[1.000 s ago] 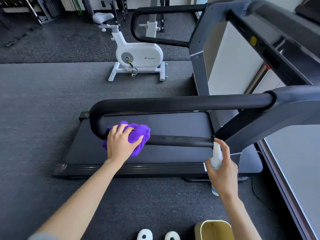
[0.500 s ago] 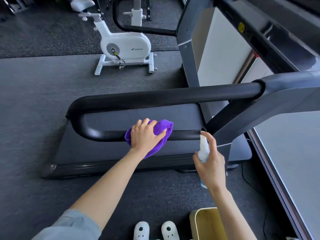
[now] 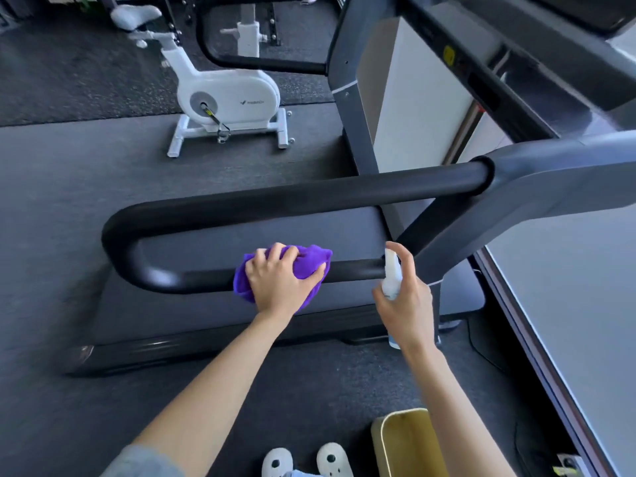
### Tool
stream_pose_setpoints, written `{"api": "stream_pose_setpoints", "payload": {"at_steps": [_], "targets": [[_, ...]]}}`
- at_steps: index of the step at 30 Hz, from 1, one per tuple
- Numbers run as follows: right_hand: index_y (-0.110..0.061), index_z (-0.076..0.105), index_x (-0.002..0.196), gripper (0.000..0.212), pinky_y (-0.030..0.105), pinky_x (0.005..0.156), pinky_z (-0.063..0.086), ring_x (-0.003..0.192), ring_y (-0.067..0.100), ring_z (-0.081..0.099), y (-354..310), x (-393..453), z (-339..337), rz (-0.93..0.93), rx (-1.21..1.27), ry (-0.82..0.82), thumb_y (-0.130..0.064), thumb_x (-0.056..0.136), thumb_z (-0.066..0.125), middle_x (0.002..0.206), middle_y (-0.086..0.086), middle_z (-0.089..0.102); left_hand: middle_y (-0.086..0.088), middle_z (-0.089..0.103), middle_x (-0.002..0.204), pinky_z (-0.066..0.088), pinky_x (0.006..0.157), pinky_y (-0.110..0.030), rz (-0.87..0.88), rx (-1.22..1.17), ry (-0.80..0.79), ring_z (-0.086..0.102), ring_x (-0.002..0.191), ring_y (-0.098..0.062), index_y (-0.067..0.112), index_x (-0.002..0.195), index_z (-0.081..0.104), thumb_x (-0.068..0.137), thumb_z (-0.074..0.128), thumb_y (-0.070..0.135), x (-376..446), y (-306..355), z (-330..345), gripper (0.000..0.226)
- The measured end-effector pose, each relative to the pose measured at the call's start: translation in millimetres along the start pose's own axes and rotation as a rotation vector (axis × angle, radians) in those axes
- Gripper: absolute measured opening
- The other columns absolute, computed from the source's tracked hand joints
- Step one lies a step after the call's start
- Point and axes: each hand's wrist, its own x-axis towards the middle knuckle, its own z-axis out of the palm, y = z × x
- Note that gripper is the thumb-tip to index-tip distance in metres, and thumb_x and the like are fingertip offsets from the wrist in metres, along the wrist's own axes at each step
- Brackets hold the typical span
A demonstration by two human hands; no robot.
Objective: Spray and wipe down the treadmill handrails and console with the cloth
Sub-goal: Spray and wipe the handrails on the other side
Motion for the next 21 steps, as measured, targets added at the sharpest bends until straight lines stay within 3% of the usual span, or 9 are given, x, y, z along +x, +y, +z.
{"api": "stream_pose_setpoints", "payload": {"at_steps": [4, 7, 11, 15, 19, 21], "targets": [[-0.043, 0.034, 0.129, 0.070, 0.038, 0.058, 0.047, 0.060, 0.022, 0.053, 6.3, -5.6, -11.5, 0.015, -0.035, 0.021, -0.001, 0.079, 0.057, 0.062, -0.003, 0.053, 0.001, 0.063, 0.107, 0.037, 0.083, -0.040, 0.039, -0.022, -0.223, 0.053, 0.096, -0.029, 0.025, 0.105, 0.067, 0.078, 0.054, 0.072, -1.5, 73.0, 22.3, 0.055], [-0.043, 0.035, 0.130, 0.070, 0.038, 0.059, 0.047, 0.061, 0.021, 0.053, 10.1, -8.2, -18.1, 0.001, -0.041, 0.020, -0.003, 0.079, 0.059, 0.062, 0.000, 0.054, 0.001, 0.060, 0.114, 0.040, 0.084, -0.040, 0.146, -0.017, -0.287, 0.053, 0.102, -0.029, 0.027, 0.114, 0.064, 0.081, 0.054, 0.068, 5.4, 58.4, 23.1, 0.054], [-0.043, 0.037, 0.132, 0.070, 0.038, 0.059, 0.047, 0.061, 0.019, 0.052, 9.6, -8.7, -18.8, -0.030, -0.028, 0.015, -0.002, 0.079, 0.060, 0.063, -0.001, 0.053, -0.003, 0.064, 0.100, 0.045, 0.075, -0.040, 0.137, -0.014, -0.172, 0.057, 0.089, -0.033, 0.020, 0.101, 0.069, 0.079, 0.060, 0.066, 11.7, -7.2, -3.8, 0.052], [-0.044, 0.037, 0.132, 0.070, 0.035, 0.059, 0.045, 0.061, 0.012, 0.051, 11.4, -9.4, -21.5, -0.028, 0.029, 0.046, -0.003, 0.080, 0.061, 0.065, -0.011, 0.053, -0.006, 0.064, 0.088, 0.045, 0.071, -0.042, 0.051, 0.033, -0.037, 0.057, 0.078, -0.034, 0.013, 0.088, 0.070, 0.076, 0.046, 0.069, 6.5, -57.0, -22.3, 0.062], [-0.044, 0.038, 0.131, 0.068, 0.024, 0.053, 0.039, 0.055, 0.007, 0.049, 21.8, -14.2, -35.3, -0.011, 0.013, 0.114, -0.006, 0.082, 0.065, 0.062, -0.015, 0.049, -0.007, 0.066, 0.091, 0.041, 0.074, -0.045, -0.063, 0.038, -0.022, 0.056, 0.083, -0.036, 0.013, 0.088, 0.071, 0.075, 0.054, 0.064, 2.4, -12.2, -4.9, 0.055], [-0.044, 0.038, 0.130, 0.068, 0.016, 0.056, 0.037, 0.058, 0.002, 0.050, 28.0, -18.8, -44.2, 0.001, 0.001, 0.141, -0.006, 0.081, 0.066, 0.069, -0.017, 0.051, -0.006, 0.065, 0.096, 0.041, 0.075, -0.044, 0.035, 0.043, -0.103, 0.056, 0.086, -0.034, 0.017, 0.095, 0.070, 0.077, 0.062, 0.062, 0.9, 35.0, 13.7, 0.049]]}}
